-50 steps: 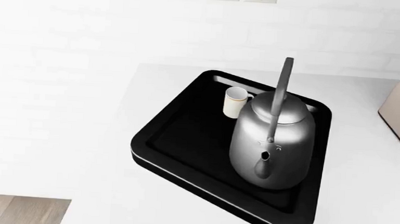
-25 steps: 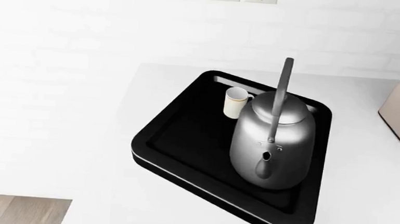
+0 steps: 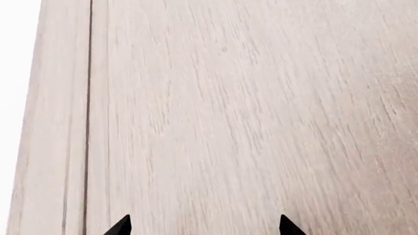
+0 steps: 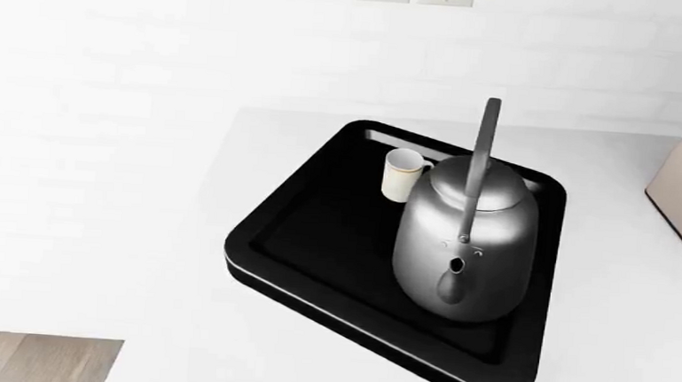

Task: Pick the kettle from the counter and place it on the tray. Then pick the mug from the cabinet and place it on the tray. Then close the cabinet doors.

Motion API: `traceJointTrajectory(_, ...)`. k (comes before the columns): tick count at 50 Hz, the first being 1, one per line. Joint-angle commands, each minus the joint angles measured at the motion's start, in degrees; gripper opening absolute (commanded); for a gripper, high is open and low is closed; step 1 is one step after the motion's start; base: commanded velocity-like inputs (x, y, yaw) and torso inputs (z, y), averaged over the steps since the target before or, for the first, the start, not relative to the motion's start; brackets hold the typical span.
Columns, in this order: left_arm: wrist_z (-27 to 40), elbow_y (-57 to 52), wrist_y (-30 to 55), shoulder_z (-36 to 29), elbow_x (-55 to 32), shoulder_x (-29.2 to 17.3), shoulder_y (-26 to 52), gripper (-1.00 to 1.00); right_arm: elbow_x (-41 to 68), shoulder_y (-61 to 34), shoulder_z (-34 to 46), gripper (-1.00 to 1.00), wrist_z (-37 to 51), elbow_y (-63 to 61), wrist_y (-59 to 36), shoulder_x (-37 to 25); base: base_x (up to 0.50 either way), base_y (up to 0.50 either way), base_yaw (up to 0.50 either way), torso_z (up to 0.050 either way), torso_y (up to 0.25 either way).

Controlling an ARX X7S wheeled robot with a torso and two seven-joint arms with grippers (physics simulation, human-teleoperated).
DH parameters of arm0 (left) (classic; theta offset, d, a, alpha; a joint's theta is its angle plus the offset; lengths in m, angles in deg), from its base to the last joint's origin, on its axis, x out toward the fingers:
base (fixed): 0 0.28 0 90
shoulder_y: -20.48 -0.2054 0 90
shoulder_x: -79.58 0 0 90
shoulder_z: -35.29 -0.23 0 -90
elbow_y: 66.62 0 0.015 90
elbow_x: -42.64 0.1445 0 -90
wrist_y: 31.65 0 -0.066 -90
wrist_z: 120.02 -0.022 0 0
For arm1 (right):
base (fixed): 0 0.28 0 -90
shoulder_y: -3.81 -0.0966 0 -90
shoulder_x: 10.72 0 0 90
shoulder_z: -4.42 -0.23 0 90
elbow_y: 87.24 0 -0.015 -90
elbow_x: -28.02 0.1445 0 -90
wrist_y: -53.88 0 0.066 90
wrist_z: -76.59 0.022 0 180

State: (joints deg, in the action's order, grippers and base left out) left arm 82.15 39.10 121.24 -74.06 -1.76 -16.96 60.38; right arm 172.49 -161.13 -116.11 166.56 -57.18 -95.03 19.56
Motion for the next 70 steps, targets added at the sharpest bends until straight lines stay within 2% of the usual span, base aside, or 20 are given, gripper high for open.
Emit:
traceJointTrajectory(1,-4.61,4.06,-0.45,-10.36,-8.47,1.14,-6.04,1.00,0.83,1.50,-2.20,1.00,0.01,-0.06,-0.48,0.33,0.00,0.00,0.00,0.000,0.000)
traceJointTrajectory(14,-6.31,5.01,-3.35,-18.64,-2.65,0.38,-9.01,1.00,-0.15,2.51,-2.14,1.00,0.01,-0.06,-1.47,1.79,0.00,0.00,0.00,0.000,0.000)
traceJointTrajectory(22,-8.85,8.72,-9.78,-25.68,4.43,0.62,-8.90,1.00,0.48,3.45,-3.79,1.00,0.01,-0.06,-2.35,2.45,0.00,0.00,0.00,0.000,0.000)
traceJointTrajectory(29,-9.70,15.53,-15.62,-28.55,8.81,2.37,-8.76,1.00,0.47,3.17,-3.64,1.00,0.01,-0.06,-2.52,2.78,0.00,0.00,0.00,0.000,0.000)
traceJointTrajectory(35,-9.20,15.07,-17.69,-32.84,12.22,2.44,-10.40,1.00,1.28,3.31,-4.37,1.00,0.01,-0.06,-2.51,2.19,0.00,0.00,0.00,0.000,0.000)
traceJointTrajectory(55,-8.43,16.54,-20.23,-37.92,15.40,3.52,-12.92,1.00,-0.90,3.49,-2.42,1.00,0.01,-0.06,-4.10,3.61,0.00,0.00,0.00,0.000,0.000)
traceJointTrajectory(57,-7.90,15.99,-20.80,-36.60,14.74,3.29,-12.71,1.00,-0.91,3.61,-2.66,1.00,0.01,-0.06,-4.28,3.82,0.00,0.00,0.00,0.000,0.000)
traceJointTrajectory(63,-4.30,10.53,-21.82,-25.64,8.42,0.82,-10.21,1.00,-0.69,3.99,-3.31,1.00,0.01,-0.06,-4.95,4.11,0.00,0.00,0.00,0.000,0.000)
traceJointTrajectory(70,6.32,-6.67,-12.53,-9.65,-5.25,-5.05,-8.88,1.00,-2.04,5.27,-2.89,1.00,0.01,-0.06,-5.17,4.38,0.00,0.00,0.00,0.000,0.000)
